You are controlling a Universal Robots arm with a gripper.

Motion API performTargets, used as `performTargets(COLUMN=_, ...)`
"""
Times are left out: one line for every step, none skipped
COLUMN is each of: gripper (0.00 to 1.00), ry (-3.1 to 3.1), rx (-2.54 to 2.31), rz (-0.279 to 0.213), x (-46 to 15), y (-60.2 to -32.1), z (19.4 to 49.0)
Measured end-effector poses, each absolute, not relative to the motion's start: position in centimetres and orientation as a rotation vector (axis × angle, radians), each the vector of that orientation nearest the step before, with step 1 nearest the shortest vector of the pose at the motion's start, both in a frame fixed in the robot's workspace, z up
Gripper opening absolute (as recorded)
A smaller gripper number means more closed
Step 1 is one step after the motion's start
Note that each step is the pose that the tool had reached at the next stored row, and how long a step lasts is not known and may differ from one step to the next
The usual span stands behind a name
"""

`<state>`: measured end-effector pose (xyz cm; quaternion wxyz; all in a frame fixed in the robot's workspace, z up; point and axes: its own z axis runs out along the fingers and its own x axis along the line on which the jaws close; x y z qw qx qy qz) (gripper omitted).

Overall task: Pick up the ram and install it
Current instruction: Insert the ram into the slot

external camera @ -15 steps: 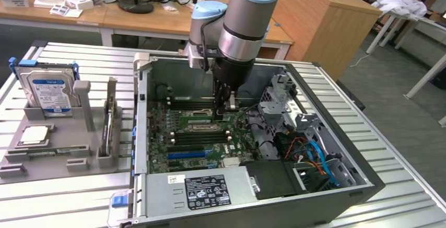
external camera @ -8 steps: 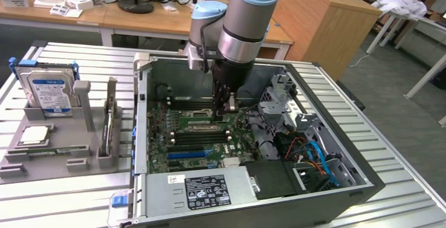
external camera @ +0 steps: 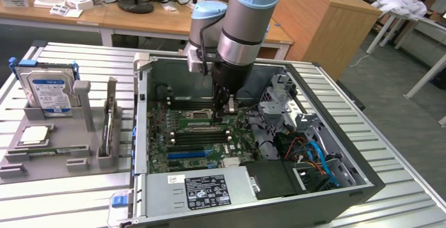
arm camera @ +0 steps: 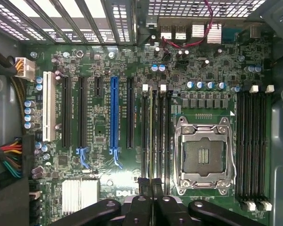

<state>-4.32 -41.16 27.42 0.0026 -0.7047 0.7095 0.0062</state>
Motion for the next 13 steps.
performTargets(gripper=0.12, ry=2.225, rx=-2.210, rz=0.020, x=-4.32, y=-41.16, z=27.35)
performTargets(gripper=0.12, ry=2.225, rx=-2.210, rz=0.020, x=-4.32, y=-41.16, z=27.29)
performTargets(gripper=0.12, ry=2.225, rx=-2.210, rz=0.020, x=-4.32, y=-41.16, z=27.22)
performTargets(gripper=0.12, ry=2.225, rx=-2.210, rz=0.019, x=-4.32, y=-41.16, z=27.18)
performTargets(gripper=0.12, ry=2.225, rx=-2.210, rz=0.019, x=-4.32, y=-41.16, z=27.18)
performTargets(gripper=0.12, ry=2.225, rx=-2.210, rz=0.019, x=-4.32, y=-41.16, z=27.18)
performTargets(gripper=0.12, ry=2.226, rx=-2.210, rz=0.019, x=-4.32, y=-41.16, z=27.18)
performTargets(gripper=0.12, ry=2.225, rx=-2.210, rz=0.019, x=-4.32, y=-41.16, z=27.18)
performTargets(gripper=0.12, ry=2.226, rx=-2.210, rz=0.020, x=-4.33, y=-41.18, z=27.17)
performTargets(gripper=0.12, ry=2.225, rx=-2.210, rz=0.020, x=-4.33, y=-41.23, z=27.16)
performTargets(gripper=0.12, ry=2.225, rx=-2.210, rz=0.020, x=-4.33, y=-41.28, z=27.16)
performTargets(gripper=0.12, ry=2.225, rx=-2.210, rz=0.020, x=-4.33, y=-41.29, z=27.17)
performTargets(gripper=0.12, ry=2.225, rx=-2.210, rz=0.020, x=-4.33, y=-41.29, z=27.17)
